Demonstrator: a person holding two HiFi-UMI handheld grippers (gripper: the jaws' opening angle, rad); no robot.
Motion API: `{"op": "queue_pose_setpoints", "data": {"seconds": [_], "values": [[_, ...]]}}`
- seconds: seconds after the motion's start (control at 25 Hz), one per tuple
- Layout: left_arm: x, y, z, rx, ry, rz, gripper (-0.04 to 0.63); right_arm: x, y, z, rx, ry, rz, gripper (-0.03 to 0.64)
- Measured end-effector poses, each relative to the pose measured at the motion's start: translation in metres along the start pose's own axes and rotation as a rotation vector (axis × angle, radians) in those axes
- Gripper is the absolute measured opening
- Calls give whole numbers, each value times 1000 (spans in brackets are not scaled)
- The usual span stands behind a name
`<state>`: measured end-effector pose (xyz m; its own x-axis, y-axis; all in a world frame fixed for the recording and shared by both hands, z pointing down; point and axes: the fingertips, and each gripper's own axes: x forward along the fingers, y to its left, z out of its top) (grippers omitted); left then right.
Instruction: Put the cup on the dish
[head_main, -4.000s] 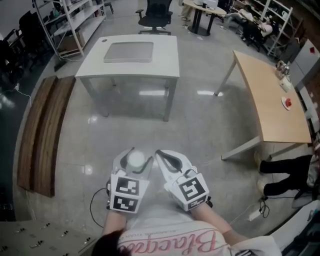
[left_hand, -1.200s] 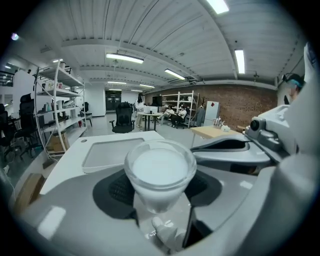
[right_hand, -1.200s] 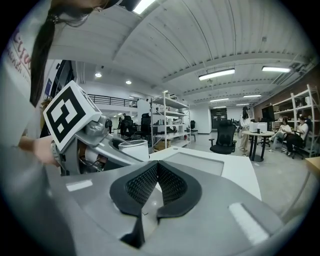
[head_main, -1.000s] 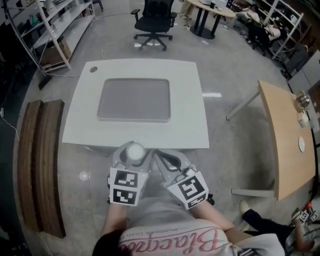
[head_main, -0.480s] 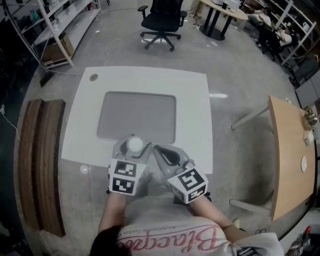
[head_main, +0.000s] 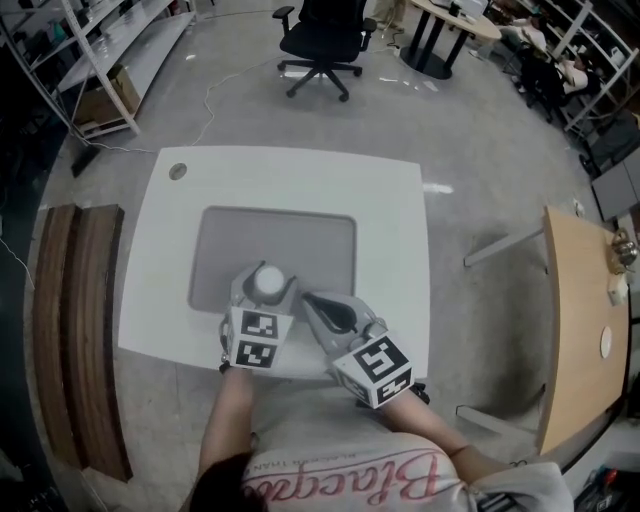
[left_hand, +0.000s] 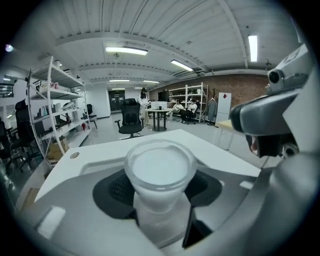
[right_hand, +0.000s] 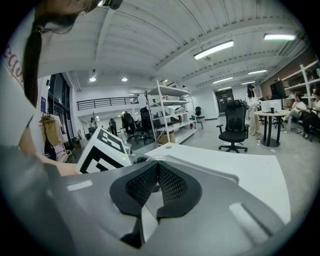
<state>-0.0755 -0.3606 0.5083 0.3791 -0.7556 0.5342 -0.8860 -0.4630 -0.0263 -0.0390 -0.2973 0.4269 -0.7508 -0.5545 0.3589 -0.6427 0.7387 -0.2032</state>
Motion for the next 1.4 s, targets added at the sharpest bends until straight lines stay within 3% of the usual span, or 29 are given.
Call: {"op": "queue_pose_setpoints", "data": {"seconds": [0.28, 1.28, 1.4], "values": [[31, 14, -22, -23, 30, 18, 256, 6, -17, -1, 17, 27, -22, 2], [73, 15, -47, 9, 99, -71, 259, 24, -16, 7, 50, 50, -120, 2], [71, 16, -54, -11, 136, -82, 350, 24, -14, 9, 35, 39, -127, 2]]}}
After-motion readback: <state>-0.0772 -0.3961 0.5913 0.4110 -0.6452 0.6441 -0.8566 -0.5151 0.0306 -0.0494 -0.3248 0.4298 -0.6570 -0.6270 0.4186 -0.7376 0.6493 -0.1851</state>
